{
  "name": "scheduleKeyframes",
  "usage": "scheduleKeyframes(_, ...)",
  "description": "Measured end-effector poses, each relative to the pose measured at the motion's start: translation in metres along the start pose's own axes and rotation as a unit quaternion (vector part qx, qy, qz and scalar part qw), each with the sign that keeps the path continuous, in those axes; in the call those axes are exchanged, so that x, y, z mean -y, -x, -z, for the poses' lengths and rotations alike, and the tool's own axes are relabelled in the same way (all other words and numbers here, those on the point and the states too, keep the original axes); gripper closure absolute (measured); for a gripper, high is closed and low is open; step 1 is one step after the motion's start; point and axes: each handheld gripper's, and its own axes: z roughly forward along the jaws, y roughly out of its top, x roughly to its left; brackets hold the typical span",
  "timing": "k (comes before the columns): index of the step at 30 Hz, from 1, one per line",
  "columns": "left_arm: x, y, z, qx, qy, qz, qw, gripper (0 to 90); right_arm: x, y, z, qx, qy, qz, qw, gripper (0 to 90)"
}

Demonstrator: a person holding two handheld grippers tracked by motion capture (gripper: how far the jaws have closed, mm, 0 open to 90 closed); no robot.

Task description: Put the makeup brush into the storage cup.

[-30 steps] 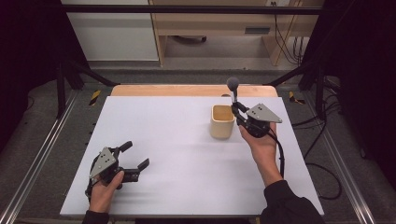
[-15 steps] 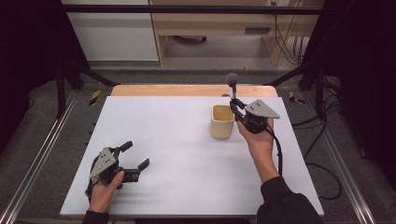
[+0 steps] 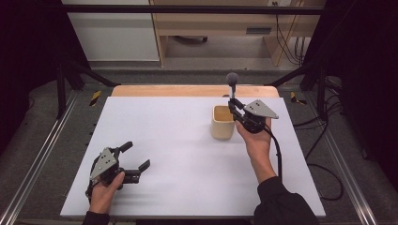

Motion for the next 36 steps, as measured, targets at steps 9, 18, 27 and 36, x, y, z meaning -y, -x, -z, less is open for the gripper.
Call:
scheduleKeyframes(9,-0.001,0.0,0.0,-0.001,0.003,-0.001,1.0,1.5,0.002,-0.003,-0.003,-0.004,0.002,-0.008,1.0,74.4)
scheduleKeyframes(18,-0.001,0.001,0.001,-0.001,0.003,0.0,1.0,1.5,0.007,-0.005,-0.004,-0.007,-0.001,-0.019,0.9998,74.4)
scheduleKeyframes(27,-0.001,0.0,0.001,0.0,0.005,0.0,1.0,1.6,0.015,-0.007,-0.004,-0.011,-0.008,-0.025,0.9996,74.4)
scheduleKeyframes(36,-0.002,0.0,0.002,0.0,0.006,0.0,1.0,1.6,0.017,-0.011,-0.004,-0.014,-0.01,-0.024,0.9995,74.4)
